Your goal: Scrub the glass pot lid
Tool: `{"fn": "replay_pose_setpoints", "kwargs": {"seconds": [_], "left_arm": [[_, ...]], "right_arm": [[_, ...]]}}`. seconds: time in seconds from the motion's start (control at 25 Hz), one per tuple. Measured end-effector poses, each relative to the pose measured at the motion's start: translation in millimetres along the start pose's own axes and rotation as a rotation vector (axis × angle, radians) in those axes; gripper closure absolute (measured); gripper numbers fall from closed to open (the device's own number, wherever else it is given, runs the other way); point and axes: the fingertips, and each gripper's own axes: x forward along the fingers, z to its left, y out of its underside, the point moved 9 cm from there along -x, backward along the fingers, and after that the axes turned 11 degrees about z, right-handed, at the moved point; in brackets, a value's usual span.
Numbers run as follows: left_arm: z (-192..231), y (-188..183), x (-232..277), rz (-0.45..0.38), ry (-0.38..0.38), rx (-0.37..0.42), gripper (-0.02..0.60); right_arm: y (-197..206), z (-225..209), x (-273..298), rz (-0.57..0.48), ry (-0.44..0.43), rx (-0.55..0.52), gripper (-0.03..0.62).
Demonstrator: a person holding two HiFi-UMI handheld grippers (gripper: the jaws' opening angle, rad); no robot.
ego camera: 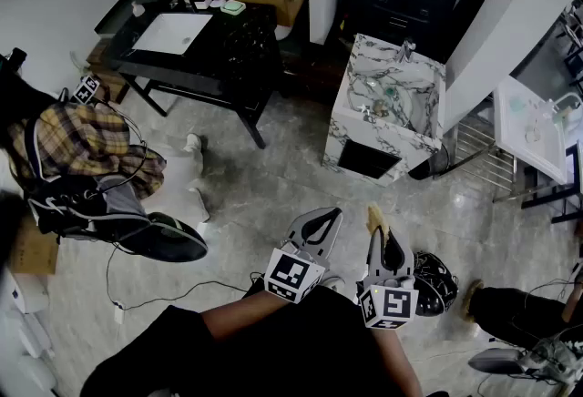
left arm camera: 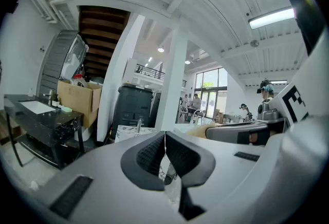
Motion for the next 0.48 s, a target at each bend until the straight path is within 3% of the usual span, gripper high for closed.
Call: {"fn": "replay_pose_setpoints", "kwargs": {"seconds": [0.48], "left_arm": [[82.5,-7.9,-8.8,-0.025,0.066,0.005,0.565]], "right_arm": [[-14.6,42.2,43.9,-0.009,0.072,0.066,0.532]]}}
